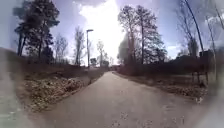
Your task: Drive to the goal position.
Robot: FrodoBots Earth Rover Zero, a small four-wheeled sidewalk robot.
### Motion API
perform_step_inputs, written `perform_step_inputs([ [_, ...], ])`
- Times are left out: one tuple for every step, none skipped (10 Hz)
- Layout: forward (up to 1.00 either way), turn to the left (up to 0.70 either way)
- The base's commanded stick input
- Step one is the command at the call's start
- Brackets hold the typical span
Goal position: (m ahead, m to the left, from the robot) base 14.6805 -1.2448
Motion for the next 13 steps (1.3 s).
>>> perform_step_inputs([
  [1.00,0.06],
  [1.00,0.20],
  [1.00,0.27],
  [1.00,0.27],
  [1.00,0.27],
  [1.00,0.27],
  [1.00,0.11],
  [1.00,0.00],
  [1.00,0.12],
  [1.00,0.27],
  [1.00,0.27],
  [1.00,0.27],
  [1.00,0.10],
])
